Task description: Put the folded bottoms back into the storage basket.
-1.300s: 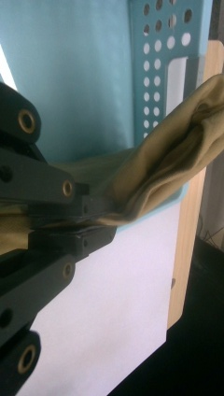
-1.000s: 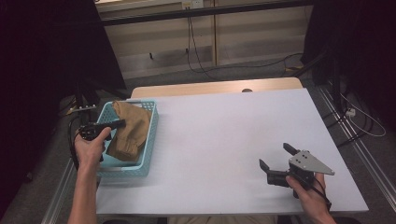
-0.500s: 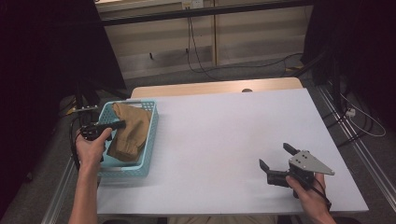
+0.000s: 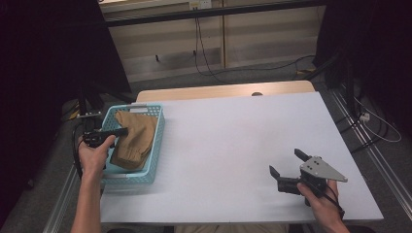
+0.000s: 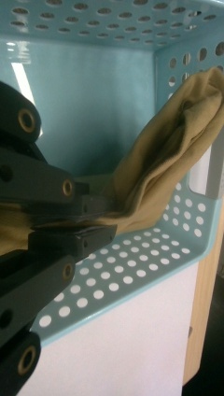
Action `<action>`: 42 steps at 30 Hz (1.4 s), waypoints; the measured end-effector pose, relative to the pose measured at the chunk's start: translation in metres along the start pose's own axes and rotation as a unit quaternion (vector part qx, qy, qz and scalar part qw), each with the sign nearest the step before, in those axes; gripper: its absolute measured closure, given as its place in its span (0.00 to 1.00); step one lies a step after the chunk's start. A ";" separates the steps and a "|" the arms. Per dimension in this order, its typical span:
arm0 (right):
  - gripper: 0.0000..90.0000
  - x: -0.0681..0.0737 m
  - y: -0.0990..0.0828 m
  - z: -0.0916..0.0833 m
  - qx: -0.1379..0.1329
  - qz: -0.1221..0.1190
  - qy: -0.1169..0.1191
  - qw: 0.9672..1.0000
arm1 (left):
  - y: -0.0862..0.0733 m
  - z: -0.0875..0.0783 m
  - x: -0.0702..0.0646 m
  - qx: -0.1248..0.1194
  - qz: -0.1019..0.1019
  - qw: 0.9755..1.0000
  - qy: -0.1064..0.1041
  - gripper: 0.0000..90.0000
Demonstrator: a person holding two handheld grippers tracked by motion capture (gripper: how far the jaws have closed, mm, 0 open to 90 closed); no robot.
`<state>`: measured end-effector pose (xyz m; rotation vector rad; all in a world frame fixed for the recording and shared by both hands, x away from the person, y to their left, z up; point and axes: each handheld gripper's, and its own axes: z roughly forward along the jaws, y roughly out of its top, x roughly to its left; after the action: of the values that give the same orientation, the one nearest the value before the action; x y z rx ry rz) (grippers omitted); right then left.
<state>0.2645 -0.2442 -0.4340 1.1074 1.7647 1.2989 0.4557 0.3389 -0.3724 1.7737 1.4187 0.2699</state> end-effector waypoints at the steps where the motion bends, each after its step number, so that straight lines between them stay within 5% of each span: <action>1: 0.02 0.000 0.000 0.000 0.000 0.000 0.000 1.000 | 0.000 0.000 0.001 0.001 -0.002 1.000 -0.001 0.95; 19: 0.02 0.000 0.000 0.000 0.001 -0.001 0.000 1.000 | -0.007 0.007 0.015 0.010 -0.022 1.000 0.013 0.95; 36: 0.02 0.000 0.000 0.000 0.001 -0.002 0.001 1.000 | -0.010 0.009 0.022 0.031 -0.006 0.999 0.033 0.95; 42: 0.02 0.000 0.000 0.000 0.001 -0.002 0.002 1.000 | -0.011 0.011 0.022 0.037 -0.006 0.998 0.058 0.94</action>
<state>0.2640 -0.2440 -0.4343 1.1013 1.7713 1.2982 0.4624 0.3539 -0.3943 1.8334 1.5391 0.3233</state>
